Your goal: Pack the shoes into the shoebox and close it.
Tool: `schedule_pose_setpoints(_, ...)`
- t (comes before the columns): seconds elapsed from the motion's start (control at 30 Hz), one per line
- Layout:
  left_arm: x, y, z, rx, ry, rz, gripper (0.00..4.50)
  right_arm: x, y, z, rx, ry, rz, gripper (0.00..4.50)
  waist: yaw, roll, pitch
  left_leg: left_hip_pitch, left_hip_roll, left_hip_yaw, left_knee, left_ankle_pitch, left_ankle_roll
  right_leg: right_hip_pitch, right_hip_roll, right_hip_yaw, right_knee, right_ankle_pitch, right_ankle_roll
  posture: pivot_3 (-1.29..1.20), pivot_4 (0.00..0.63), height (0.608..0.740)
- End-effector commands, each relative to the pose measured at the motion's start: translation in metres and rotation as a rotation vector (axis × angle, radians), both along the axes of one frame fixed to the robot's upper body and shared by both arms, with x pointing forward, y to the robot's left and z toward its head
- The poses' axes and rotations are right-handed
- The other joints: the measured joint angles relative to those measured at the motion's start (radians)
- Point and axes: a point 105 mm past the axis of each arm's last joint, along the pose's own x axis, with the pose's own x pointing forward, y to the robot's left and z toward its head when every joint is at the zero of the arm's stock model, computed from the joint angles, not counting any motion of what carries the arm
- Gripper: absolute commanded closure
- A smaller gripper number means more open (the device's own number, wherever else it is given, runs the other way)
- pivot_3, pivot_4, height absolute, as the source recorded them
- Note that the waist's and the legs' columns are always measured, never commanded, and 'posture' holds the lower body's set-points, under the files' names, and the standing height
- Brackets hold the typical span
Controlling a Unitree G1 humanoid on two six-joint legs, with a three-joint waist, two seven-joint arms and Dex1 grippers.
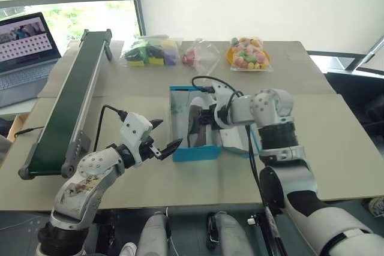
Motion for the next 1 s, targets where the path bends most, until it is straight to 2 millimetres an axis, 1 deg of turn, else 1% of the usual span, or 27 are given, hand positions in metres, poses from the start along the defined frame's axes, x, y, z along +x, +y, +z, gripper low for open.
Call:
schedule_pose_setpoints(0.03, -0.006, -0.005, 0.016, -0.007, -0.079, -0.018, 0.00, 0.005, 0.005, 0.014, 0.036, -0.045, -0.002, 2.15, 0.000, 0.000, 0.000, 0.000, 0.000, 0.000, 0.000, 0.000, 0.000, 0.000, 0.000, 0.000, 0.000, 0.000, 0.000, 0.00, 0.150, 0.681)
schedule_pose_setpoints(0.1, -0.006, -0.004, 0.016, -0.008, -0.082, -0.011, 0.00, 0.006, 0.006, 0.016, 0.035, -0.055, -0.008, 1.50, 0.000, 0.000, 0.000, 0.000, 0.000, 0.000, 0.000, 0.000, 0.000, 0.000, 0.000, 0.000, 0.000, 0.000, 0.000, 0.00, 0.150, 0.681)
schedule_pose_setpoints(0.13, -0.005, -0.003, 0.016, -0.008, -0.084, -0.006, 0.00, 0.007, 0.006, 0.018, 0.035, -0.065, -0.011, 1.06, 0.000, 0.000, 0.000, 0.000, 0.000, 0.000, 0.000, 0.000, 0.000, 0.000, 0.000, 0.000, 0.000, 0.000, 0.000, 0.00, 0.150, 0.681)
schedule_pose_setpoints(0.17, -0.005, -0.001, 0.017, -0.008, -0.088, 0.003, 0.00, 0.009, 0.007, 0.022, 0.042, -0.085, -0.020, 0.74, 0.000, 0.000, 0.000, 0.000, 0.000, 0.000, 0.000, 0.000, 0.000, 0.000, 0.000, 0.000, 0.000, 0.000, 0.000, 0.00, 0.150, 0.681)
schedule_pose_setpoints(0.23, -0.002, 0.004, 0.018, -0.010, -0.101, 0.034, 0.00, 0.013, 0.006, 0.032, 0.050, -0.137, -0.033, 0.74, 0.000, 0.000, 0.000, 0.000, 0.000, 0.000, 0.000, 0.000, 0.000, 0.000, 0.000, 0.000, 0.000, 0.000, 0.000, 0.00, 0.150, 0.681)
schedule_pose_setpoints(0.3, 0.004, 0.014, 0.021, -0.015, -0.118, 0.096, 0.00, 0.016, 0.008, 0.046, 0.065, -0.196, -0.036, 0.74, 0.000, 0.000, 0.000, 0.000, 0.000, 0.000, 0.000, 0.000, 0.000, 0.000, 0.000, 0.000, 0.000, 0.000, 0.000, 0.00, 0.150, 0.681)
schedule_pose_setpoints(0.33, 0.010, 0.026, 0.024, -0.028, -0.133, 0.161, 0.00, 0.019, 0.007, 0.056, 0.066, -0.247, -0.042, 0.74, 0.000, 0.001, 0.000, 0.000, 0.000, 0.000, 0.000, 0.000, -0.001, 0.000, 0.000, 0.000, 0.000, 0.000, 0.000, 0.00, 0.150, 0.681)
schedule_pose_setpoints(0.43, 0.023, 0.059, 0.033, -0.077, -0.172, 0.335, 0.00, 0.025, 0.004, 0.076, 0.041, -0.376, -0.053, 0.74, -0.001, 0.001, 0.000, 0.000, 0.000, 0.000, 0.000, 0.000, 0.000, 0.000, 0.000, 0.000, 0.000, 0.000, 0.000, 0.00, 0.150, 0.681)
schedule_pose_setpoints(0.5, 0.032, 0.099, 0.041, -0.130, -0.208, 0.537, 0.00, 0.028, 0.001, 0.094, 0.002, -0.508, -0.048, 0.74, -0.001, 0.001, 0.000, 0.000, 0.001, 0.000, 0.000, 0.000, 0.000, 0.000, 0.001, -0.001, 0.001, 0.000, 0.000, 0.00, 0.150, 0.681)
schedule_pose_setpoints(0.57, 0.033, 0.123, 0.045, -0.149, -0.233, 0.643, 0.00, 0.027, 0.003, 0.103, 0.007, -0.581, -0.029, 0.74, -0.003, 0.001, 0.000, 0.000, 0.001, 0.000, 0.000, 0.000, 0.000, -0.001, 0.001, -0.001, 0.001, 0.000, 0.000, 0.00, 0.150, 0.681)
schedule_pose_setpoints(0.63, 0.031, 0.149, 0.045, -0.156, -0.241, 0.759, 0.00, 0.015, 0.021, 0.116, 0.100, -0.657, 0.084, 0.74, -0.008, 0.001, 0.000, 0.000, 0.001, 0.000, 0.000, 0.000, 0.000, -0.001, 0.001, -0.001, 0.001, 0.000, 0.000, 0.00, 0.150, 0.681)
schedule_pose_setpoints(0.7, 0.026, 0.172, 0.044, -0.138, -0.245, 0.857, 0.00, -0.006, 0.041, 0.130, 0.200, -0.762, 0.254, 0.74, -0.012, 0.001, 0.000, 0.000, 0.001, 0.001, 0.000, 0.000, 0.000, -0.001, 0.001, 0.000, 0.000, 0.000, 0.000, 0.00, 0.150, 0.681)
schedule_pose_setpoints(0.73, 0.024, 0.180, 0.042, -0.137, -0.239, 0.891, 0.00, -0.018, 0.048, 0.131, 0.214, -0.810, 0.351, 0.74, -0.012, 0.001, 0.000, 0.000, 0.001, 0.001, 0.000, 0.000, 0.000, -0.001, 0.001, 0.000, 0.000, 0.000, 0.000, 0.00, 0.150, 0.681)
schedule_pose_setpoints(0.77, 0.022, 0.188, 0.040, -0.153, -0.228, 0.925, 0.00, -0.036, 0.055, 0.128, 0.219, -0.864, 0.480, 0.74, -0.011, 0.001, 0.000, 0.000, 0.001, 0.001, -0.001, 0.000, 0.000, -0.001, 0.001, 0.000, 0.000, 0.000, 0.000, 0.00, 0.150, 0.681)
schedule_pose_setpoints(0.83, 0.016, 0.204, 0.033, -0.181, -0.192, 0.982, 0.00, -0.062, 0.058, 0.108, 0.223, -0.881, 0.661, 0.74, -0.008, 0.000, 0.000, 0.000, 0.001, 0.000, -0.001, -0.001, 0.000, 0.000, 0.001, 0.000, -0.001, 0.000, 0.000, 0.00, 0.150, 0.681)
schedule_pose_setpoints(0.87, 0.013, 0.212, 0.029, -0.183, -0.170, 1.010, 0.00, -0.069, 0.056, 0.099, 0.230, -0.875, 0.702, 0.74, -0.004, -0.001, 0.000, 0.000, 0.001, 0.000, -0.001, -0.001, 0.000, 0.000, 0.000, -0.001, -0.001, 0.000, 0.000, 0.00, 0.150, 0.681)
schedule_pose_setpoints(0.93, 0.010, 0.220, 0.025, -0.182, -0.144, 1.033, 0.00, -0.074, 0.053, 0.091, 0.243, -0.866, 0.724, 0.74, -0.004, -0.001, -0.001, 0.000, 0.001, 0.000, -0.001, -0.001, 0.000, 0.000, 0.000, -0.001, -0.002, 0.000, 0.000, 0.00, 0.150, 0.681)
schedule_pose_setpoints(0.97, 0.008, 0.223, 0.022, -0.181, -0.127, 1.041, 0.00, -0.076, 0.051, 0.086, 0.251, -0.857, 0.730, 0.74, -0.002, -0.001, -0.001, 0.000, 0.001, 0.001, 0.000, -0.004, -0.006, 0.000, -0.001, -0.001, -0.002, 0.000, 0.001, 0.00, 0.150, 0.681)
schedule_pose_setpoints(1.0, 0.005, 0.227, 0.019, -0.180, -0.111, 1.054, 0.00, -0.077, 0.048, 0.077, 0.242, -0.849, 0.733, 0.47, -0.001, -0.001, 0.000, 0.000, 0.001, 0.002, 0.000, -0.005, -0.006, 0.000, -0.002, -0.001, -0.001, 0.000, 0.001, 0.00, 0.150, 0.681)
